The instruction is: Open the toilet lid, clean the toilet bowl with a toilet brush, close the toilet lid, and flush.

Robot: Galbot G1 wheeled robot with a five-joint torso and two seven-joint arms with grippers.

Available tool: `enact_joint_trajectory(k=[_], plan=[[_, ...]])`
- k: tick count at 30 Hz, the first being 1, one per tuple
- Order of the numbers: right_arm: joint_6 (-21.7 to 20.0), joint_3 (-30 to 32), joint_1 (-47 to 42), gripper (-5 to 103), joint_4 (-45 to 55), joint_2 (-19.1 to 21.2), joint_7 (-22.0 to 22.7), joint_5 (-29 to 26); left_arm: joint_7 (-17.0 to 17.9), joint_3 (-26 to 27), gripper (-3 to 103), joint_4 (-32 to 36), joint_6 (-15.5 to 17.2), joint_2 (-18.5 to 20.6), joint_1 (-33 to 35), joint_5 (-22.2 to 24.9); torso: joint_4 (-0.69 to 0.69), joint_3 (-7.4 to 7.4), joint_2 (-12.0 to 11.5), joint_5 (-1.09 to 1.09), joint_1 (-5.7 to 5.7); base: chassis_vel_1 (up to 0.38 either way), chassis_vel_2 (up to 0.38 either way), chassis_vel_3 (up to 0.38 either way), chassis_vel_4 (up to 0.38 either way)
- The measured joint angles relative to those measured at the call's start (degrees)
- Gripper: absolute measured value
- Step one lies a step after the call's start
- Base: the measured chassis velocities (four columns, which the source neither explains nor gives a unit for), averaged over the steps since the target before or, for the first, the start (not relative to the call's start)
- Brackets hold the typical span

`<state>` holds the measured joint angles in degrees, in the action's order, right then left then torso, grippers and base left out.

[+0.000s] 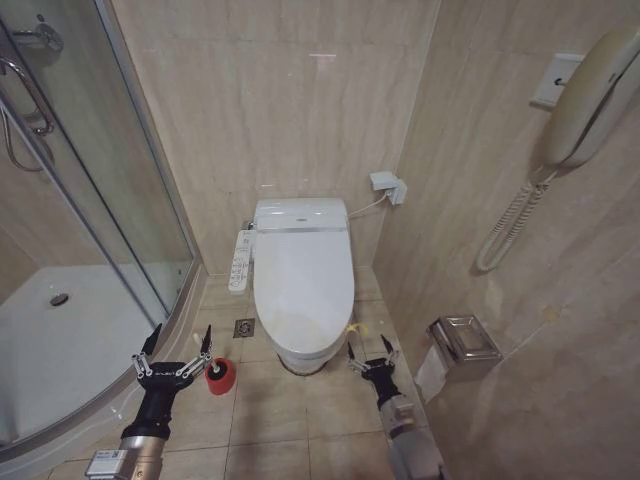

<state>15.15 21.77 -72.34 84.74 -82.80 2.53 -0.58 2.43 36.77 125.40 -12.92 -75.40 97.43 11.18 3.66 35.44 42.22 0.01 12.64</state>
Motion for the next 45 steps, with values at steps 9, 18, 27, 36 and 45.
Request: enact_joint_trajectory(k=[9, 18, 27, 36, 45], plan=[[2.97, 0.97, 7.63, 100, -12.11, -2.28, -1.66, 3.37, 0.0, 0.0, 99, 0.0, 0.0, 0.0, 0.0, 0.0, 0.02, 0.0, 0.0, 0.01, 0.0, 0.0, 0.0, 0.0, 0.0], [6.06, 3.79, 11.17, 100, -18.86, -3.32, -1.72, 6.34, 0.0, 0.0, 99, 0.0, 0.0, 0.0, 0.0, 0.0, 0.0, 0.01, 0.0, -0.01, 0.0, 0.0, 0.0, 0.0, 0.0], [8.08, 4.54, 12.39, 100, -20.59, -4.03, -0.37, 8.81, 0.0, 0.0, 99, 0.0, 0.0, 0.0, 0.0, 0.0, 0.0, 0.0, 0.0, 0.0, 0.01, 0.0, 0.0, 0.0, 0.0], [9.74, 4.5, 12.73, 93, -20.56, -3.97, -1.2, 8.82, 0.0, 0.0, 99, 0.0, 0.0, 0.0, 0.0, 0.0, 0.0, 0.01, 0.0, -0.01, 0.0, 0.0, 0.0, 0.0, 0.0], [10.73, 4.49, 12.2, 66, -20.38, -3.52, -2.0, 8.36, 0.0, 0.0, 99, 0.0, 0.0, 0.0, 0.0, 0.0, 0.0, 0.0, 0.0, -0.01, 0.0, 0.0, 0.0, 0.0, 0.0]])
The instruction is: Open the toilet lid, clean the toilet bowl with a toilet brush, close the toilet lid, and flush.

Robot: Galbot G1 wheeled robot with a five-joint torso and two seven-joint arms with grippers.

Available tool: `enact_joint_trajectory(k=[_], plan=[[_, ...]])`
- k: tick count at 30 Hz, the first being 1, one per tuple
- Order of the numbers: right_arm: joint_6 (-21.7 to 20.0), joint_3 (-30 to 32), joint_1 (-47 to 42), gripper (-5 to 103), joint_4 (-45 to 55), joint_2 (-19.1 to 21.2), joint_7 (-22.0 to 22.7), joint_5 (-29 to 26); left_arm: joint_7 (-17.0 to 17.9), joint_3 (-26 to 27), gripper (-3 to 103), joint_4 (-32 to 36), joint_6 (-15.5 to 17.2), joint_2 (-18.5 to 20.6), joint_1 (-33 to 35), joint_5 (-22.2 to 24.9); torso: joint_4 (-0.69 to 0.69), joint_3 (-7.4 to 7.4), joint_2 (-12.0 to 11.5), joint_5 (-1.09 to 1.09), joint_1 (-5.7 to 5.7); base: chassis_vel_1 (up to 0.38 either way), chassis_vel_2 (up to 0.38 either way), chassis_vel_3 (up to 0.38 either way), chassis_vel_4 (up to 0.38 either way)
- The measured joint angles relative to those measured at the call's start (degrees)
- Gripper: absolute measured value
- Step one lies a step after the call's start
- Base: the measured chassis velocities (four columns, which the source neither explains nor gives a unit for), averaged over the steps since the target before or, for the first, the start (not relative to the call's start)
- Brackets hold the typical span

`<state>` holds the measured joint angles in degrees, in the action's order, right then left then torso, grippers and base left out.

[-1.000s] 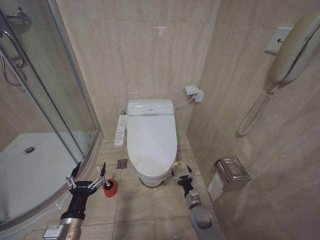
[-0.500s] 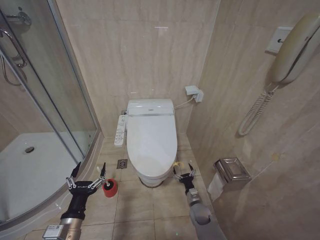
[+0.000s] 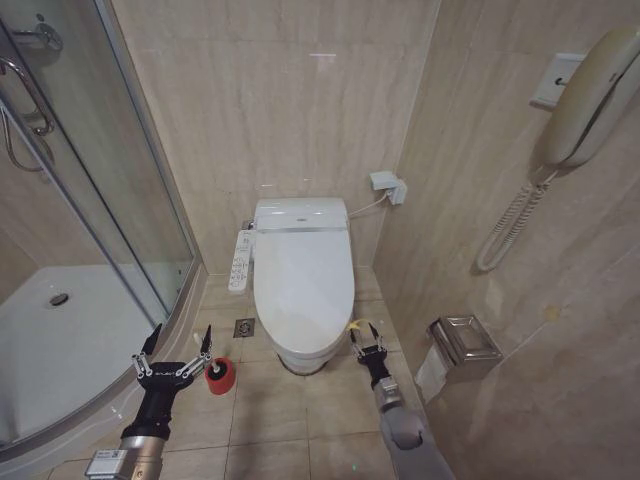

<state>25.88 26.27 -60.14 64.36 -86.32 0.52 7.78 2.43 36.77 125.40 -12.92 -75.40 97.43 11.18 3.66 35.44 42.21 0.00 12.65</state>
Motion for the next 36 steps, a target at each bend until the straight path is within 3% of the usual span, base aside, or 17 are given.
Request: enact_joint_trajectory(k=[4, 5, 11, 12, 19, 20, 26, 36], plan=[[0.13, -0.09, -0.2, 66, 0.34, 0.27, -0.3, -0.58, 0.0, 0.0, 99, 0.0, 0.0, 0.0, 0.0, 0.0, 0.0, 0.0, 0.0, 0.0, 0.0, 0.0, 0.0, 0.0, 0.0], [0.15, -0.11, -0.25, 39, 0.46, 0.43, -0.38, -0.66, 0.0, 0.0, 99, 0.0, 0.0, 0.0, 0.0, 0.0, 0.0, 0.0, 0.0, 0.0, 0.0, 0.0, 0.0, 0.0, 0.0], [0.16, -0.17, -0.55, 39, 0.99, 0.9, -0.68, -1.02, 0.0, 0.0, 99, 0.0, 0.0, 0.0, 0.0, 0.0, 0.0, 0.0, 0.0, 0.0, 0.0, 0.0, 0.0, 0.0, 0.0], [0.16, -0.2, -0.64, 13, 1.11, 0.93, -0.76, -1.07, 0.0, 0.0, 99, 0.0, 0.0, 0.0, 0.0, 0.0, 0.0, 0.0, 0.0, 0.0, 0.0, 0.0, 0.0, 0.0, 0.0], [0.17, -0.31, -1.07, 13, 1.74, 1.05, -1.27, -1.45, 0.0, 0.0, 99, 0.0, 0.0, 0.0, 0.0, 0.0, 0.0, 0.0, 0.0, 0.0, 0.0, 0.0, 0.0, 0.0, 0.0], [0.21, -0.34, -1.26, 0, 2.07, 1.14, -1.37, -1.74, 0.0, 0.0, 99, 0.0, 0.0, 0.0, 0.0, 0.0, -0.01, 0.0, 0.0, 0.0, 0.0, 0.0, 0.0, 0.0, 0.0], [0.25, -0.39, -2.22, 0, 4.17, 1.74, -1.71, -3.16, 0.0, 0.0, 99, 0.0, 0.0, 0.0, 0.0, 0.0, -0.01, 0.0, 0.0, 0.0, 0.0, 0.0, 0.0, 0.0, 0.0], [-4.18, 1.18, -9.2, 0, 22.12, 6.51, -2.23, -12.74, 0.0, 0.0, 99, 0.0, 0.0, 0.0, 0.0, 0.0, -0.01, 0.0, 0.0, -0.02, 0.0, 0.0, 0.0, 0.0, 0.0]])
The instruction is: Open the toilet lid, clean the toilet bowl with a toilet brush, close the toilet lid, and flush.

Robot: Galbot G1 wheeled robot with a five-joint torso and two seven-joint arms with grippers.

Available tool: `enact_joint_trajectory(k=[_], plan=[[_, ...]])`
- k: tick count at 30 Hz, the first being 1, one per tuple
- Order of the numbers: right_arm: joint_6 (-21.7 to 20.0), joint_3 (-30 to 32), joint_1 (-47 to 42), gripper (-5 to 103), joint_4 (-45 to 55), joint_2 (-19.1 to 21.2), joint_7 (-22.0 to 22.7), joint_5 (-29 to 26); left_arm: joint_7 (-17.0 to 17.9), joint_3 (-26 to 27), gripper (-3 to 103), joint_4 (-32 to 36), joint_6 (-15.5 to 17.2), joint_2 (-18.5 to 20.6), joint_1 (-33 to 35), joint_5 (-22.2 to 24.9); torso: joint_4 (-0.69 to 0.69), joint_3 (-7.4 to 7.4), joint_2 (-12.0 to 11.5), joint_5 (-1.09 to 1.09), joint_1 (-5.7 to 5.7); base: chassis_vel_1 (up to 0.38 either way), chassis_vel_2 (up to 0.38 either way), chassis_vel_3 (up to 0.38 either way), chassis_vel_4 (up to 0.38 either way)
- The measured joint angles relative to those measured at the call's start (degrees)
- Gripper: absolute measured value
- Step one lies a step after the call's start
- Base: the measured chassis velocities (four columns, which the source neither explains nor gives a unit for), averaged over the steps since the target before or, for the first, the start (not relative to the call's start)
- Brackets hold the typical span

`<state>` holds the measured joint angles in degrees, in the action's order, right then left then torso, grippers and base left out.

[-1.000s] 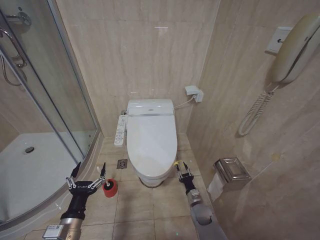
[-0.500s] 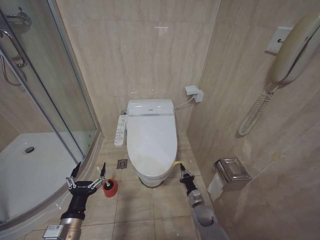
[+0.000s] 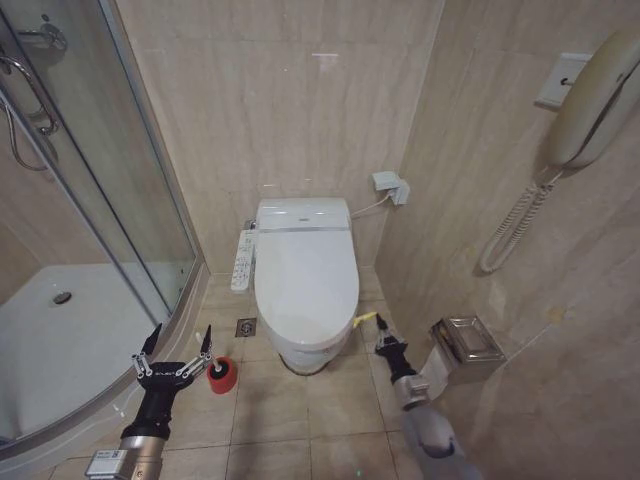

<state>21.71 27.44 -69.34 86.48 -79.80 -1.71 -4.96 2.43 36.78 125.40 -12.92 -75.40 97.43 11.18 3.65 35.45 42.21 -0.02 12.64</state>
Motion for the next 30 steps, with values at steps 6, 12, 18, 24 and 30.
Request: enact_joint_trajectory(k=[6, 12, 18, 24, 30], plan=[[-2.36, 1.6, -3.48, 0, 10.09, 1.92, 0.69, -4.48, 0.0, 0.0, 99, 0.0, 0.0, 0.0, 0.0, 0.0, 0.08, -0.01, 0.01, 0.08, -0.01, 0.0, 0.0, 0.0, 0.0], [-6.21, 1.7, -3.02, 0, 18.68, 3.5, 2.38, -7.17, 0.0, 0.0, 99, 0.0, 0.0, 0.0, 0.0, 0.0, 0.01, -0.01, 0.01, 0.03, -0.01, 0.0, 0.0, 0.0, 0.0], [-7.31, 0.95, -2.93, 0, 21.55, 3.39, 2.72, -6.29, 0.0, 0.0, 99, 0.0, 0.0, 0.0, 0.0, 0.0, 0.0, 0.0, 0.01, 0.03, 0.0, 0.0, 0.0, 0.0, 0.0], [-5.27, 0.7, -4.49, 0, 18.05, 2.1, 2.45, -4.33, 0.0, 0.0, 99, 0.0, 0.0, 0.0, 0.0, 0.0, 0.02, 0.0, 0.0, 0.02, 0.0, 0.0, 0.0, 0.0, 0.0], [-4.28, -0.07, -4.31, 4, 13.08, 1.31, 2.39, -2.96, 0.0, 0.0, 99, 0.0, 0.0, 0.0, 0.0, 0.0, 0.01, 0.0, 0.0, 0.02, 0.0, 0.0, 0.0, 0.0, 0.0]])
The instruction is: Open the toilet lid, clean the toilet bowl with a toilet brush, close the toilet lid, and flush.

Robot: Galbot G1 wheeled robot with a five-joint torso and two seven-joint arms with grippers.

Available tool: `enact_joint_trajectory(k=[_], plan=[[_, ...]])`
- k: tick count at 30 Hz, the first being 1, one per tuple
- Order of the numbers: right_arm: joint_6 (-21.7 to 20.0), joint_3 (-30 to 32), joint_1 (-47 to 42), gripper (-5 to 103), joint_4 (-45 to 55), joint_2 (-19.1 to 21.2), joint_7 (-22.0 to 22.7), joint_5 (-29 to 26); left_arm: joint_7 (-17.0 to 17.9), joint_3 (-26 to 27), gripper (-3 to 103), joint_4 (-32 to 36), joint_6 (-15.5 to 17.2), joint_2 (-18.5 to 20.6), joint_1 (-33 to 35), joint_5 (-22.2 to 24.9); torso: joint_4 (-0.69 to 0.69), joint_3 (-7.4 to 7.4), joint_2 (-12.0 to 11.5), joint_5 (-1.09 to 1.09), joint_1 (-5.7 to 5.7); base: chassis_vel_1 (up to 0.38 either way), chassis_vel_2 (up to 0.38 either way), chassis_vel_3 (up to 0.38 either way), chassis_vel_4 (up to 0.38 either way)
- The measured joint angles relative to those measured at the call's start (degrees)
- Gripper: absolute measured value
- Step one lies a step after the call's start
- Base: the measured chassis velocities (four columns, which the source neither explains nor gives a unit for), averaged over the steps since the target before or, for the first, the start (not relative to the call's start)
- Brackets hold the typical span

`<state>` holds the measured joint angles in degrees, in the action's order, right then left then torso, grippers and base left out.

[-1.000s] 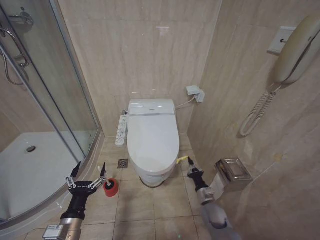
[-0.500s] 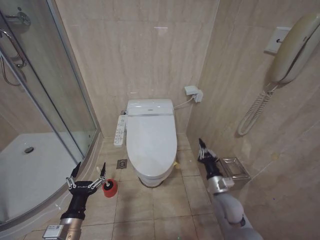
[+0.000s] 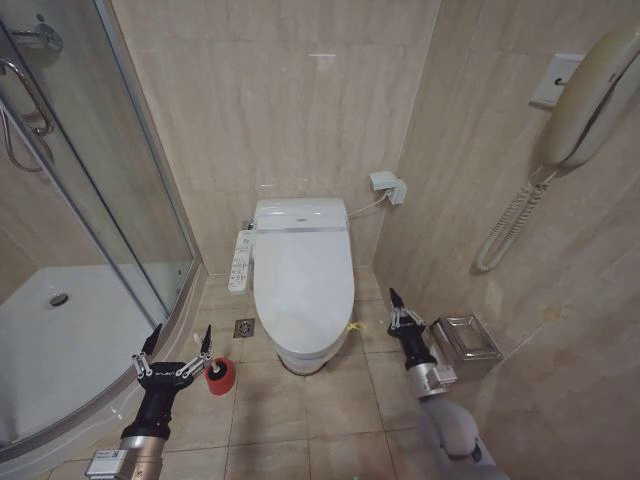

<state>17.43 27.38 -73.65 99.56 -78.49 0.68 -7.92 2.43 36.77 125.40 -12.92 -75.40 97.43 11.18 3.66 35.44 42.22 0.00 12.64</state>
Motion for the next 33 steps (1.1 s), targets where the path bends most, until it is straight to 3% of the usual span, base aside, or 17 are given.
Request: enact_joint_trajectory(k=[7, 8, 13, 14, 20, 21, 26, 27, 33], plan=[[4.01, -0.56, 1.34, 4, -9.11, -1.71, -0.98, 4.41, 0.0, 0.0, 99, 0.0, 0.0, 0.0, 0.0, 0.0, 0.0, 0.0, 0.0, 0.0, 0.0, 0.0, 0.0, 0.0, 0.0], [4.69, -0.68, 1.72, 31, -11.09, -2.07, -1.15, 5.16, 0.0, 0.0, 99, 0.0, 0.0, 0.0, 0.0, 0.0, 0.0, 0.0, 0.0, 0.0, 0.0, 0.0, 0.0, 0.0, 0.0], [8.3, -0.61, 4.18, 31, -19.91, -2.94, -1.82, 9.76, 0.0, 0.0, 99, 0.0, 0.0, 0.0, 0.0, 0.0, 0.0, 0.0, 0.0, 0.0, 0.0, 0.0, 0.0, 0.0, 0.0], [8.86, -0.6, 4.62, 58, -21.41, -3.01, -1.94, 10.47, 0.0, 0.0, 99, 0.0, 0.0, 0.0, 0.0, 0.0, 0.0, 0.0, 0.0, 0.0, 0.0, 0.0, 0.0, 0.0, 0.0], [10.83, -0.42, 6.12, 58, -26.4, -3.37, -2.34, 13.13, 0.0, 0.0, 99, 0.0, 0.0, 0.0, 0.0, 0.0, 0.0, 0.0, 0.0, 0.0, 0.0, 0.0, 0.0, 0.0, 0.0], [12.32, -0.41, 7.33, 85, -30.04, -3.69, -2.39, 14.83, 0.0, 0.0, 99, 0.0, 0.0, 0.0, 0.0, 0.0, 0.01, 0.0, 0.0, 0.0, 0.0, 0.0, 0.0, 0.0, 0.0], [14.17, -0.1, 10.82, 85, -36.18, -5.25, -1.61, 17.49, 0.0, 0.0, 99, 0.0, 0.0, 0.0, 0.0, 0.0, 0.0, 0.0, 0.0, -0.01, 0.0, 0.0, 0.0, 0.0, 0.0], [14.63, 0.0, 12.05, 100, -38.22, -5.77, -1.11, 18.73, 0.0, 0.0, 99, 0.0, 0.0, 0.0, 0.0, 0.0, -0.01, 0.0, 0.0, 0.0, 0.0, 0.0, 0.0, 0.0, 0.0], [15.94, 0.39, 14.78, 100, -42.31, -6.97, 0.44, 21.85, 0.0, 0.0, 99, 0.0, 0.0, 0.0, 0.0, 0.0, 0.0, 0.0, 0.0, 0.0, 0.0, 0.0, 0.0, 0.0, 0.0]])
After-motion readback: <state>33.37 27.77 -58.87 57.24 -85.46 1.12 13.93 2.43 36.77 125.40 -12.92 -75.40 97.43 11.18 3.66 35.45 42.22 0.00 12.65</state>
